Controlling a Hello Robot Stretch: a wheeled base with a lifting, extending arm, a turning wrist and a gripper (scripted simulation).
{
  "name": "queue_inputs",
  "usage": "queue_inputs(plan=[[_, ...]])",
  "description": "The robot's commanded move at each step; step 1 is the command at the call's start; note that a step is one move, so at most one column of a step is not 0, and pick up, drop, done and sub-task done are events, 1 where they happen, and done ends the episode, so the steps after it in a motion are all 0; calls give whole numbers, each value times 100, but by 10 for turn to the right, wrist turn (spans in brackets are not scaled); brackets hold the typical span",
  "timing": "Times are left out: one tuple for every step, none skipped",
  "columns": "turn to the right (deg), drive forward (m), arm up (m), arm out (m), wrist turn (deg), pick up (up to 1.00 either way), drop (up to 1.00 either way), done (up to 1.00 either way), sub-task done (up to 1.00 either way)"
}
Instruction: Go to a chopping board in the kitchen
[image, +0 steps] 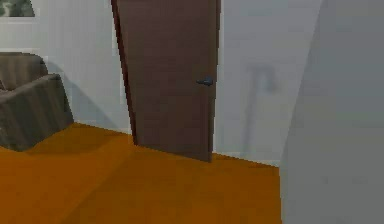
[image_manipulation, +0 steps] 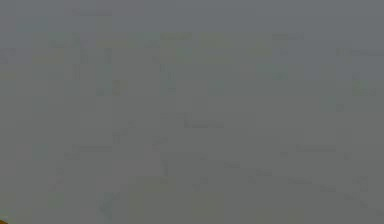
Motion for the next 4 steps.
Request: queue_inputs(plan=[[0,35,0,0,0,0,0,0,0],[-450,0,0,0,0,0,0,0,0],[-210,0,0,0,0,0,0,0,0],[0,100,0,0,0,0,0,0,0]])
